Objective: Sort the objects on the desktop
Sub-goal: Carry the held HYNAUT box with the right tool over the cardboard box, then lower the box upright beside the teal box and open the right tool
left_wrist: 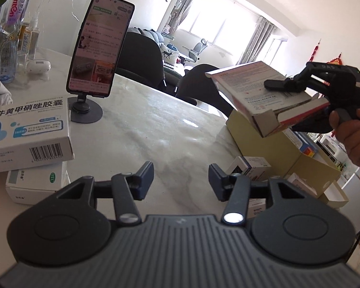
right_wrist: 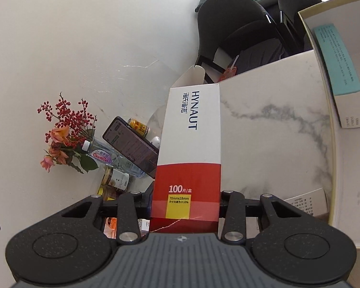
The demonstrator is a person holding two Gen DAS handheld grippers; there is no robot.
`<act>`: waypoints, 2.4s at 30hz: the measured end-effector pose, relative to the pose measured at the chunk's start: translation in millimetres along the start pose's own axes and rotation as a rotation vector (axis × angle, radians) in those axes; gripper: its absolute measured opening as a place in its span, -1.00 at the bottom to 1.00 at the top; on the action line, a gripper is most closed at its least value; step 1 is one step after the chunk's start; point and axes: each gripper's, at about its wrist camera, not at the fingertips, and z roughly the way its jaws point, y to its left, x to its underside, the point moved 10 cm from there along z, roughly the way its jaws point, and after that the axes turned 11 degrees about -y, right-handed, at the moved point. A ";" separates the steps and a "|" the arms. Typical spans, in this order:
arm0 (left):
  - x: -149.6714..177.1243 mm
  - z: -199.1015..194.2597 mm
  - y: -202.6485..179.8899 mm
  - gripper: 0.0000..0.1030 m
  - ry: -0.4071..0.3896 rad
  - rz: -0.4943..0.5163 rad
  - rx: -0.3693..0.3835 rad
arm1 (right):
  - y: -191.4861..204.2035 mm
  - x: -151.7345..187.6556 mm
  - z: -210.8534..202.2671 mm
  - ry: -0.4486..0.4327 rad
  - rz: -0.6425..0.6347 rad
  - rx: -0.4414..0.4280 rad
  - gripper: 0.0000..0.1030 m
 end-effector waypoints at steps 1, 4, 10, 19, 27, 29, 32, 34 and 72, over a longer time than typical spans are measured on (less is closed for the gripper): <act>0.4 1.6 -1.3 -0.02 0.004 0.000 0.004 | -1.7 -7.5 -5.3 -0.017 0.001 0.005 -0.18; 1.0 5.4 -5.0 -0.01 0.011 0.001 0.017 | -10.5 -30.4 -22.9 -0.071 0.001 0.035 -0.18; 3.3 14.2 -13.5 0.05 0.029 -0.001 0.040 | -35.6 -69.2 -54.2 -0.161 -0.006 0.118 -0.18; 7.7 27.8 -22.5 0.09 0.065 0.006 0.054 | -82.0 -108.8 -87.3 -0.238 -0.041 0.277 -0.18; 13.0 43.3 -28.4 0.16 0.104 0.031 0.049 | -119.4 -122.3 -88.0 -0.233 -0.139 0.448 -0.18; 16.2 47.9 -31.0 0.17 0.119 0.042 0.048 | -128.5 -121.8 -82.9 -0.219 -0.170 0.494 -0.18; 20.8 54.4 -34.2 0.21 0.139 0.056 0.045 | -140.4 -119.4 -71.6 -0.195 -0.223 0.558 -0.18; 23.3 57.8 -35.7 0.22 0.150 0.069 0.043 | -148.6 -117.6 -60.8 -0.175 -0.261 0.596 -0.18; 46.5 76.3 -40.3 0.49 0.200 0.172 0.008 | -193.9 -106.3 -0.6 -0.047 -0.644 0.939 -0.07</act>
